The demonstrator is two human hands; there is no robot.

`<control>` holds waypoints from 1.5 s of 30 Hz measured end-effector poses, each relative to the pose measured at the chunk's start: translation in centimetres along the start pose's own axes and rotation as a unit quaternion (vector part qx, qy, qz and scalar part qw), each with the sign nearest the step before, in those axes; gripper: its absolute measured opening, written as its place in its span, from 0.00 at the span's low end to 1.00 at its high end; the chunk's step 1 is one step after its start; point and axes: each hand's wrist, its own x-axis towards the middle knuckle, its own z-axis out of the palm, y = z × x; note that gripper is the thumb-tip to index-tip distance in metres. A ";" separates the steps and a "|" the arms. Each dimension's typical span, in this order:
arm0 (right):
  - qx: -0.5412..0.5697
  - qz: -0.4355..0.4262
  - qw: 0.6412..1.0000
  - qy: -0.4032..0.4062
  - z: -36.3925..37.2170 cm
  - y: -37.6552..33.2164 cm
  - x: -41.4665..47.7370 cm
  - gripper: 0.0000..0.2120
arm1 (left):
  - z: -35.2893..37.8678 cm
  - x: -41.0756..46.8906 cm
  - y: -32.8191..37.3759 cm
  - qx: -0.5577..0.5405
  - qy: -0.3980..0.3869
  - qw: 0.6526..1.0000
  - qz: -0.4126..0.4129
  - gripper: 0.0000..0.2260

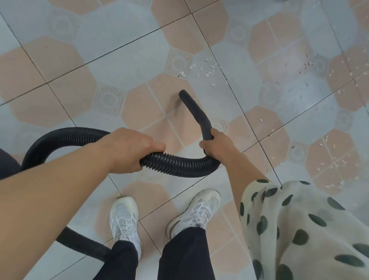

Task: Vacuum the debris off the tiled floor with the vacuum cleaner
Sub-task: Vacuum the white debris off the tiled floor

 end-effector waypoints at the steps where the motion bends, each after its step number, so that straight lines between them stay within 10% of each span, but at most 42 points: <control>1: 0.002 -0.001 1.000 0.003 -0.1 0.0 0.2 0.24 | -0.1 0.2 -0.1 0.003 0.002 1.000 -0.001 0.12; 45: 0.072 0.038 0.994 0.070 -7.3 7.9 2.7 0.18 | -3.3 9.9 6.3 0.017 -0.021 0.999 0.020 0.12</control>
